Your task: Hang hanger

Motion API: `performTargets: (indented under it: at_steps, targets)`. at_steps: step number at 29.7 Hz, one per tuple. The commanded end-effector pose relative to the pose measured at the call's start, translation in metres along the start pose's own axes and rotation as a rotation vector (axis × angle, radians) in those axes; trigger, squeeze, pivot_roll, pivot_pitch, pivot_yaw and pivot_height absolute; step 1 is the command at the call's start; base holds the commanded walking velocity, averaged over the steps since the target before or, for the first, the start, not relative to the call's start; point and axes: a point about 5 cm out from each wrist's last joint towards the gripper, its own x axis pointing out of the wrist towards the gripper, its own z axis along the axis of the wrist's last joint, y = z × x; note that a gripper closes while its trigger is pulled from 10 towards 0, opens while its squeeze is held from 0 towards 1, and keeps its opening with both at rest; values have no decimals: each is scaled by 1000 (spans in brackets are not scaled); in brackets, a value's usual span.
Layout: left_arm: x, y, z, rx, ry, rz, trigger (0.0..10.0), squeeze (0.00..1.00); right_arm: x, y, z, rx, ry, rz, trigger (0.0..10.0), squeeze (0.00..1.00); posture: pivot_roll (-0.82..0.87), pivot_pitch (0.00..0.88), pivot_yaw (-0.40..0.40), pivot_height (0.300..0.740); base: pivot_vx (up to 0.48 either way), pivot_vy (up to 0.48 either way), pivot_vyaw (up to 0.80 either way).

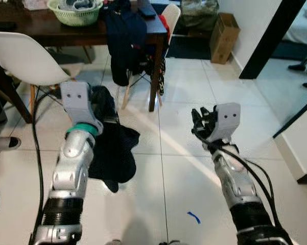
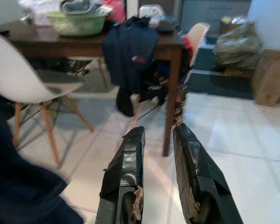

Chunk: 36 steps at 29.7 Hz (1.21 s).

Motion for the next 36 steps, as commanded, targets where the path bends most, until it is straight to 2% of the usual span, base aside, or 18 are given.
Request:
performTargets:
  at_steps: [1, 18, 23, 28, 36]
  targets:
    - [2, -7, 5, -9, -18, -33, 10000, 0, -3, -6, -2, 5, 13, -18, 10000, 0, 36, 7, -8, 740, 360, 0, 0]
    - [13, -19, 14, -2, -23, -111, 10000, 0, -5, -3, -4, 11, 22, -14, 10000, 0, 30, 10, -6, 740, 389, 0, 0]
    - [15, -28, 16, 14, -12, -159, 10000, 0, -6, -3, -5, 6, 33, -18, 10000, 0, 27, 18, -8, 740, 423, 0, 0]
    - [15, -31, 19, 16, -19, -172, 10000, 0, -6, -4, -6, 16, 42, -32, 10000, 0, 27, 29, -7, 740, 422, 0, 0]
    - [17, -29, 23, 19, -28, -173, 10000, 0, -6, -4, -7, 17, 52, -30, 10000, 0, 28, 34, -8, 740, 424, 0, -752]
